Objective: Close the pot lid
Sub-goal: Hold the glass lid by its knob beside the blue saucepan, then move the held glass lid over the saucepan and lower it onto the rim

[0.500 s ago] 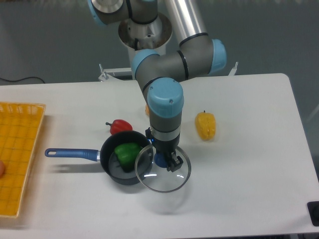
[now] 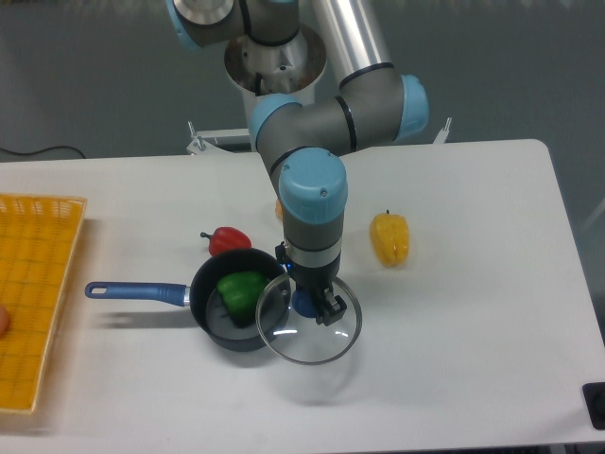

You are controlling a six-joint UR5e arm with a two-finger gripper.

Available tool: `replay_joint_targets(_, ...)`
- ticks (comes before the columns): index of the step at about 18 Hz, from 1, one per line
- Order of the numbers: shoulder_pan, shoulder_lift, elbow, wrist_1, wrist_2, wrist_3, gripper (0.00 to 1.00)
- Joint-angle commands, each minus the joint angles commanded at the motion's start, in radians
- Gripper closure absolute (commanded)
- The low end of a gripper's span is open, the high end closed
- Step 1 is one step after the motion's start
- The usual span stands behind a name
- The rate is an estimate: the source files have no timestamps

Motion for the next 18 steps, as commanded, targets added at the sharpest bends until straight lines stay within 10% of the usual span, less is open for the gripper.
replay_joint_targets(18, -0.118, 0.006, 0.000, -0.090, 0.123, -0.005, 0.59)
